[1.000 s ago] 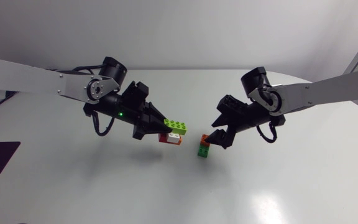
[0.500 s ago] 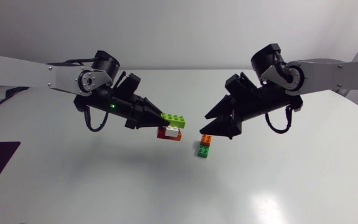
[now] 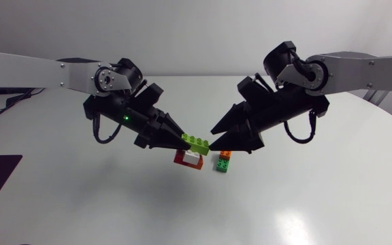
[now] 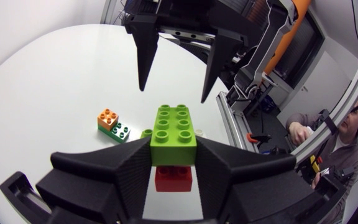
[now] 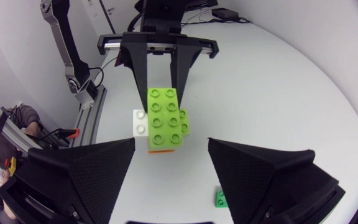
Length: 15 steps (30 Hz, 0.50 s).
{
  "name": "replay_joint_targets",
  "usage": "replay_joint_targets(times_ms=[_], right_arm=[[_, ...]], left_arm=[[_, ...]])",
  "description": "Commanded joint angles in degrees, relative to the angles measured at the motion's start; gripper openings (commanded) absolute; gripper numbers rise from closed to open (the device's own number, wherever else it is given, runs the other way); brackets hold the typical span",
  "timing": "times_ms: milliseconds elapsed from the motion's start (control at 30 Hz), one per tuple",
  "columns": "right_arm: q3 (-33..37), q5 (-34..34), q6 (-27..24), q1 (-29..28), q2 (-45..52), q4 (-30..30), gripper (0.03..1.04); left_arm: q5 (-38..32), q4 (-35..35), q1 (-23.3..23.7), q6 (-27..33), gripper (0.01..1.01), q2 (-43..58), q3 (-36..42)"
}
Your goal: Separate the duplo bricks
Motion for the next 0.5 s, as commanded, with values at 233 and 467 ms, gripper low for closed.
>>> replay_joint_targets(times_ms=[233,467], right_arm=[[1.76,-2.72,-4.59,0.77,1.45,-4.52,0.66],[3.26,-2.72,-4.94,-0.20,4.09,-4.17,0.66]], left_arm=[[2.25,-8.74,-0.91,7.34,0.249,5.65,7.56],[2.77,-11.55,-1.08,9.27,0.251,6.00,8.35]])
